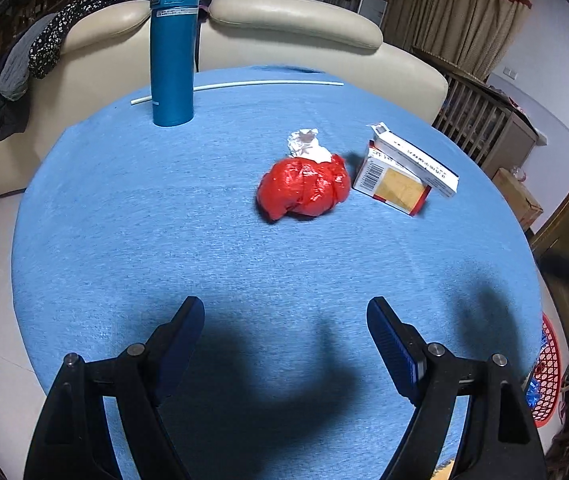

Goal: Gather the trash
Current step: 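Move both grippers back over the table toward the remaining trash, then grasp the white medicine box with the right gripper while the left gripper grasps the red bag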

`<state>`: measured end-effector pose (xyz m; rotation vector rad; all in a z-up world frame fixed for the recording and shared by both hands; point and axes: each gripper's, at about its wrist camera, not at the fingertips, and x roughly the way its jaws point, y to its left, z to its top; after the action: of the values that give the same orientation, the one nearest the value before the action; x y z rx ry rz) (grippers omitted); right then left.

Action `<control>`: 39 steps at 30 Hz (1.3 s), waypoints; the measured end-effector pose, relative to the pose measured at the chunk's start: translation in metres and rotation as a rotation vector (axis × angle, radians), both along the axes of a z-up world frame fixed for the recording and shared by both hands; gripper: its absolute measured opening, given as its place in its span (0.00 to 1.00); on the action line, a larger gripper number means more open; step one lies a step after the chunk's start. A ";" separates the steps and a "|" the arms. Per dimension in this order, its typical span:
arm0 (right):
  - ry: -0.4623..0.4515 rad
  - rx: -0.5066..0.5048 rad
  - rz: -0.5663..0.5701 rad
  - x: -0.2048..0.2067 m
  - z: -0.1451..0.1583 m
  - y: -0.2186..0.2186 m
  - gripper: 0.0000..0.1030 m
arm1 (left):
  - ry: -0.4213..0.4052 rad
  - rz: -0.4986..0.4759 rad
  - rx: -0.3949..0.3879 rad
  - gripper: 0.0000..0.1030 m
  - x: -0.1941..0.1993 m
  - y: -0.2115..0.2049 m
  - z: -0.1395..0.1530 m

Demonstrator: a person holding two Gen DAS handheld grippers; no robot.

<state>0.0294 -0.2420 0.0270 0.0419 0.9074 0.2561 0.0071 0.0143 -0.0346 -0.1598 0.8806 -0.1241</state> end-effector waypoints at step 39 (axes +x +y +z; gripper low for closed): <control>0.118 0.101 0.035 0.134 -0.036 0.011 0.51 | -0.041 -0.068 0.056 0.82 0.125 -0.028 -0.012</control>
<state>0.1632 -0.2314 -0.0085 0.1355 1.0124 0.3344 0.1324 -0.0135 -0.0461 -0.0751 0.8483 -0.1660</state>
